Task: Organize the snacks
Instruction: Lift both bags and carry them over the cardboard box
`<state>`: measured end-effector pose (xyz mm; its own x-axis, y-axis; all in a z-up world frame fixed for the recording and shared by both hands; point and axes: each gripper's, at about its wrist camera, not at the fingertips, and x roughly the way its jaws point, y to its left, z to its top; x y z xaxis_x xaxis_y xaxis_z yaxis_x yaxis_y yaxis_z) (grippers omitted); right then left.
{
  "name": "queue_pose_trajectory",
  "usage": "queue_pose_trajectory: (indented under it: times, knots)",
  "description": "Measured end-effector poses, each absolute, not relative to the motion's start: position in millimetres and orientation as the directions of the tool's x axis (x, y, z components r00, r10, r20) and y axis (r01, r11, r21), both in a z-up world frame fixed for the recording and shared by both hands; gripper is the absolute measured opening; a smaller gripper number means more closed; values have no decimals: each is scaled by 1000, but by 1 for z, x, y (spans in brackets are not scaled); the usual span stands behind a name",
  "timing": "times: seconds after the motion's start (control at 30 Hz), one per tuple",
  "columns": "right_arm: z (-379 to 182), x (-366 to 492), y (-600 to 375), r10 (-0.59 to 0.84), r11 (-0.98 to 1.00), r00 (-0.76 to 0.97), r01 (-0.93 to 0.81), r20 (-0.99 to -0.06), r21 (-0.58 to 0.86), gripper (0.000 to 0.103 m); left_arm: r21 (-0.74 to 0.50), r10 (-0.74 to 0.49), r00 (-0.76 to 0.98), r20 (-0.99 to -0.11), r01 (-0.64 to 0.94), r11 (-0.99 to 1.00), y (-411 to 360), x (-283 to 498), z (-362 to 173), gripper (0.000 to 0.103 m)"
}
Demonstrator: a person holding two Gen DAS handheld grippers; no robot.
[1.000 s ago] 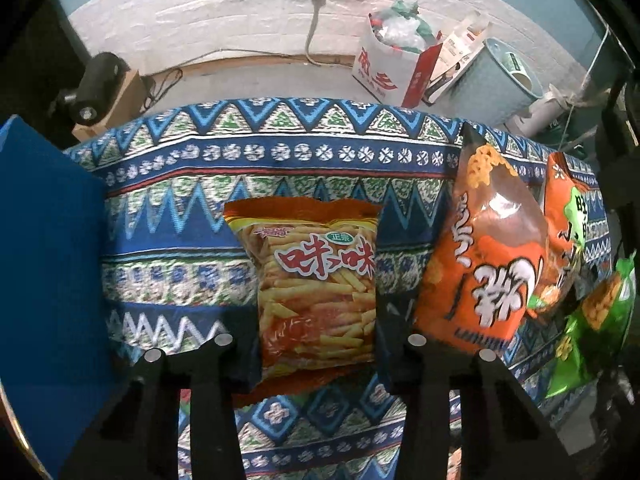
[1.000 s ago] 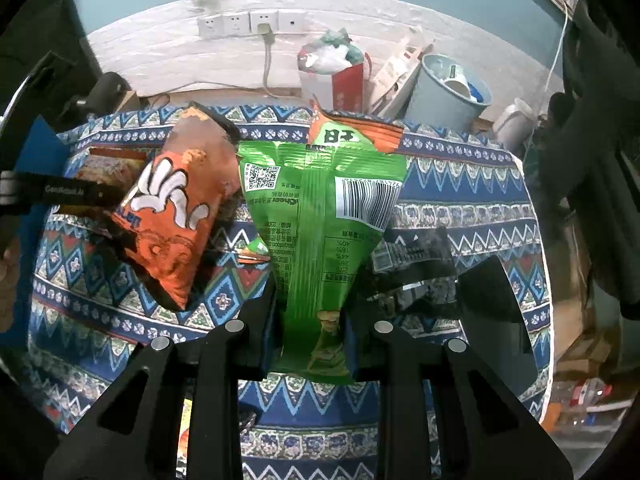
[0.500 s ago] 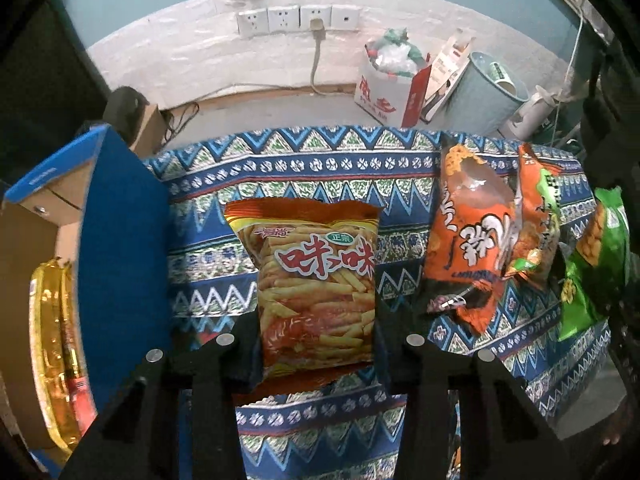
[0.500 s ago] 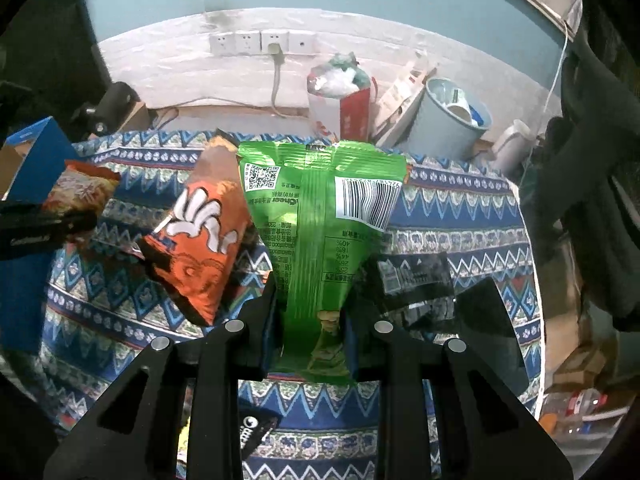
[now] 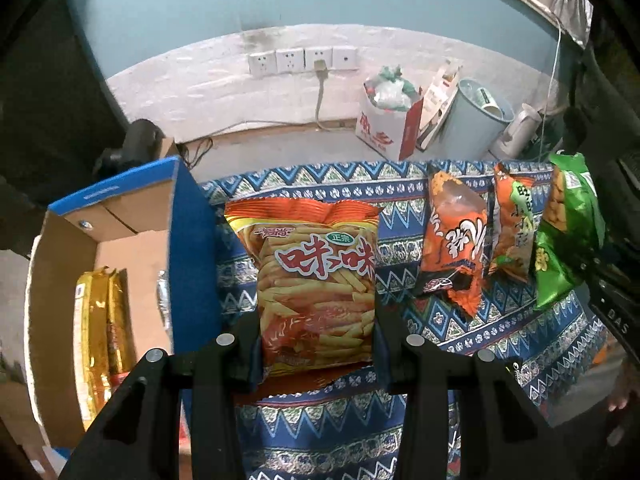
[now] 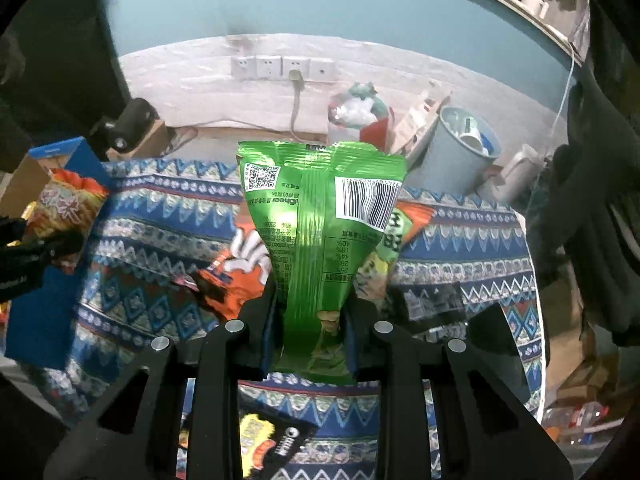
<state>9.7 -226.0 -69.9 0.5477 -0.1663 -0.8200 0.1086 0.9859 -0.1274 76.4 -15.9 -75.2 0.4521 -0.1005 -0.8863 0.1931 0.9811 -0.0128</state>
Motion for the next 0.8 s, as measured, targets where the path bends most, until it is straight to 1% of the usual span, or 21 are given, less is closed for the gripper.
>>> queue_pose_trajectory:
  times: [0.5,0.8]
  knots:
    - [-41,22,-174,-58,998,604,20,-795,-58,24,7,-100,545,-832,191,982,19,50,-40,43]
    - [-27,33,-135,4,999,622,-45,-783,-30,24,-10,-94,575,-812,148,989,54,41,-28,43]
